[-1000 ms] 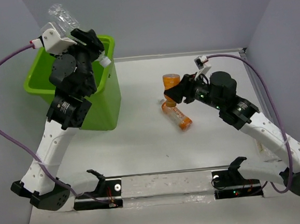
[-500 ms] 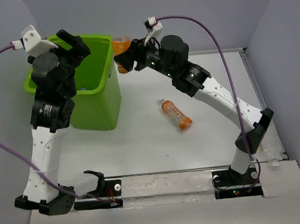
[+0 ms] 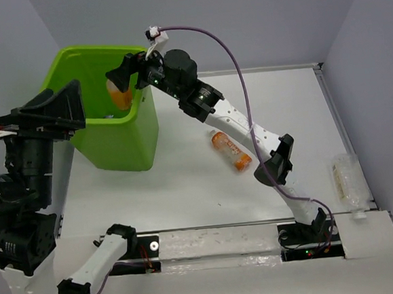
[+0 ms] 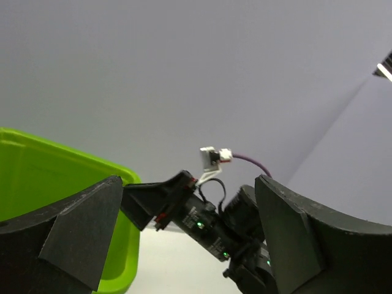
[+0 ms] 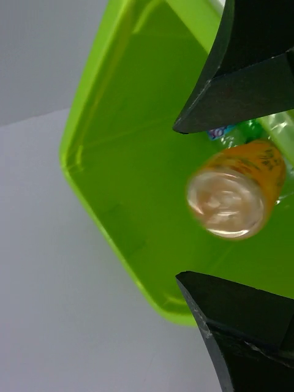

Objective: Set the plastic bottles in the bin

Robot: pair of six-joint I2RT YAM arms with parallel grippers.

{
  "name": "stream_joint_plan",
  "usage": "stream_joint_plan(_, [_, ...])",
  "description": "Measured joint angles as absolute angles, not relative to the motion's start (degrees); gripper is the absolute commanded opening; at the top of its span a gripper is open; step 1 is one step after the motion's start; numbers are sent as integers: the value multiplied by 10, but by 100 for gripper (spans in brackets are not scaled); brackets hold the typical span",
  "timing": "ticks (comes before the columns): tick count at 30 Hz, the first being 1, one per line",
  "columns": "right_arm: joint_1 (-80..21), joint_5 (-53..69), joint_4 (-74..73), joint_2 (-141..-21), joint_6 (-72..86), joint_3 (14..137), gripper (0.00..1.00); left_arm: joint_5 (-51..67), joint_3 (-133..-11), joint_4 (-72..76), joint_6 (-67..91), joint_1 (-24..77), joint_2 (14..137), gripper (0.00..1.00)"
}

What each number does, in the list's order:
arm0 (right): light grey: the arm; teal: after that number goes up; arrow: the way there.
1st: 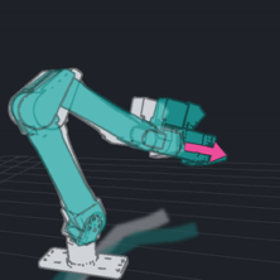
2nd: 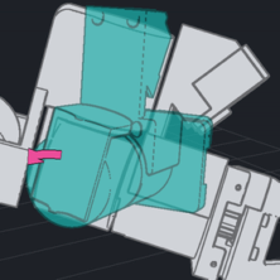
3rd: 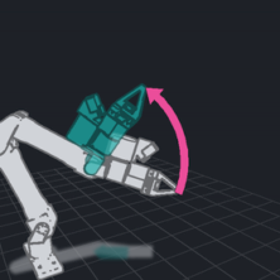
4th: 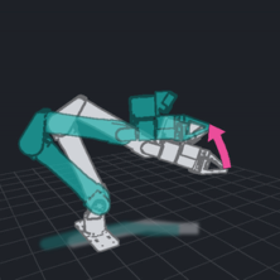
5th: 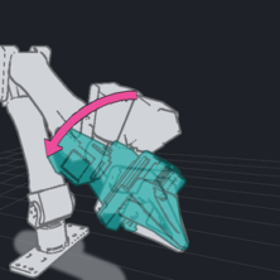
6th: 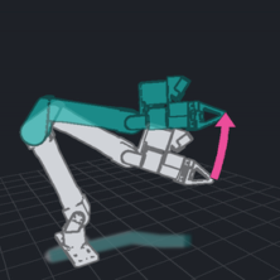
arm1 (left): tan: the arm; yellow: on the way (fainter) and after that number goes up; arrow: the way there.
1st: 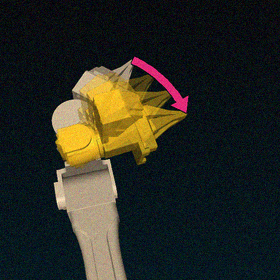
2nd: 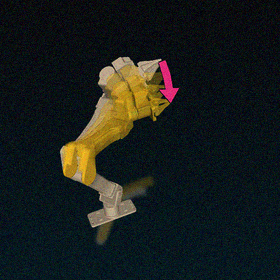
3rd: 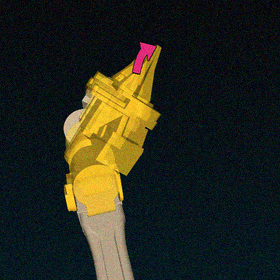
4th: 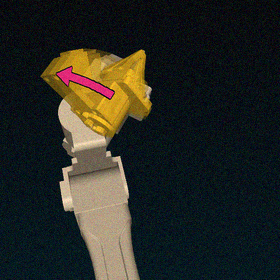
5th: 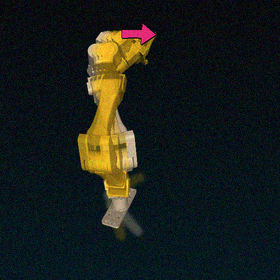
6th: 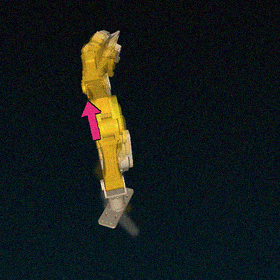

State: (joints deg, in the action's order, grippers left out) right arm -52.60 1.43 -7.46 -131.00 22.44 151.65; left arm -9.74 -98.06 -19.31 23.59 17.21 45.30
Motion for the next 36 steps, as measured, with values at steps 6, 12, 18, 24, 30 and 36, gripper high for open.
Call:
stream_joint_plan(6, [-510, 12, -89, -1172, 184, 1321, 94, 84, -947, -186, 264, 172, 482, 99])
stream_joint_plan(12, [-340, -44, -96, -800, 188, 954, 100, 139, -844, -157, 280, 285, 531, 99])
stream_joint_plan(18, [-8, -101, -197, -551, 237, 596, 100, 55, -720, -106, 281, 494, 607, 99])
stream_joint_plan(24, [114, -157, -343, -551, 229, 484, 100, -19, -587, -42, 301, 585, 641, 99])
stream_joint_plan(30, [192, -255, -362, -599, 226, 507, 100, -84, -547, 1, 304, 611, 670, 99])
stream_joint_plan(36, [266, -310, -395, -611, 192, 528, 100, -107, -523, 54, 298, 610, 674, 99])
